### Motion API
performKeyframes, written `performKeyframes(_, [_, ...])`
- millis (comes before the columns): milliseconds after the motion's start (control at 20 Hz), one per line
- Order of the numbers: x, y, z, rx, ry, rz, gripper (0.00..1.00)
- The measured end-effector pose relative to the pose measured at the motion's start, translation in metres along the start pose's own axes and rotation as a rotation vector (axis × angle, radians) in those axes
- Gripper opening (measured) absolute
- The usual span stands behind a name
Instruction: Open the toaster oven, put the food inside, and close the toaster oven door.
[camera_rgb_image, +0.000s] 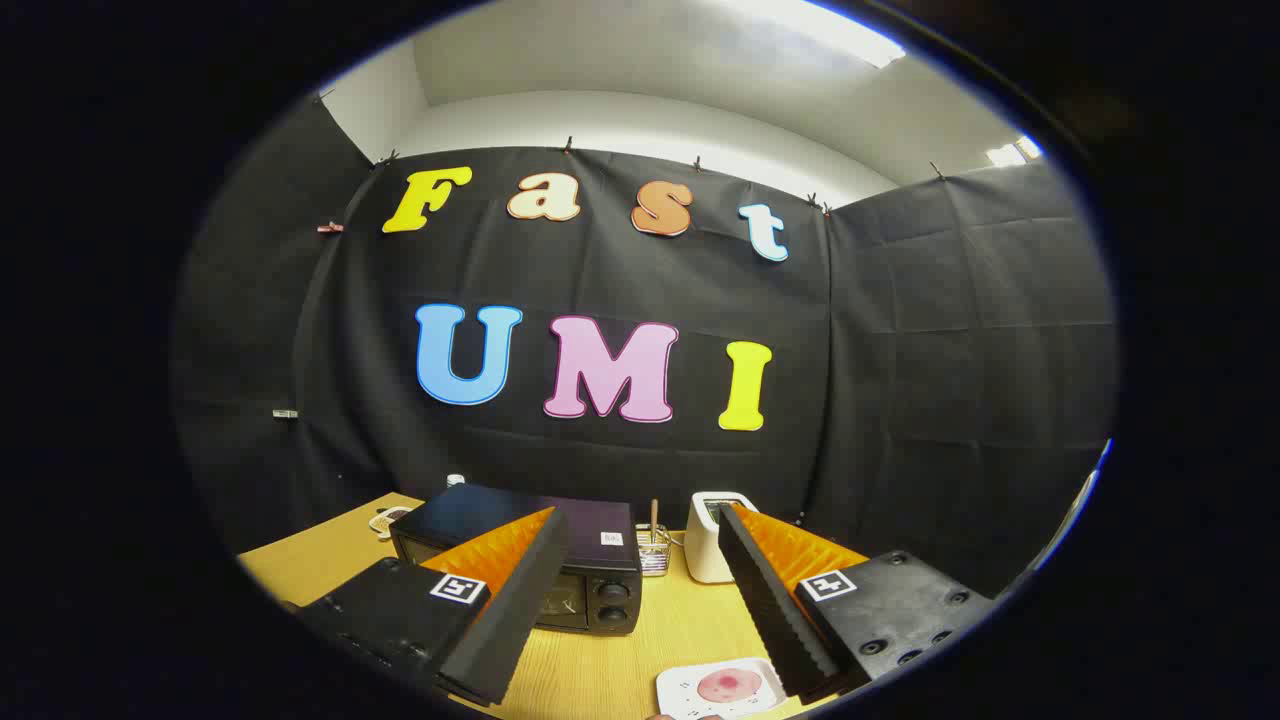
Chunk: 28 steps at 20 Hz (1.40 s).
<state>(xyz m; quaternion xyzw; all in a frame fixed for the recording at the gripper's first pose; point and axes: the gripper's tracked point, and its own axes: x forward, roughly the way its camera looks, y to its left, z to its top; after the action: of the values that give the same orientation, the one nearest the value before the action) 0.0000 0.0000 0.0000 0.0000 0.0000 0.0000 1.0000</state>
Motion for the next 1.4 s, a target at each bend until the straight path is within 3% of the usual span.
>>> performKeyframes(800, [0.019, 0.038, 0.001, 0.027, 0.003, 0.054, 0.98])
performKeyframes(1400, [0.063, 0.073, -0.036, 0.099, 0.128, 0.021, 0.98])
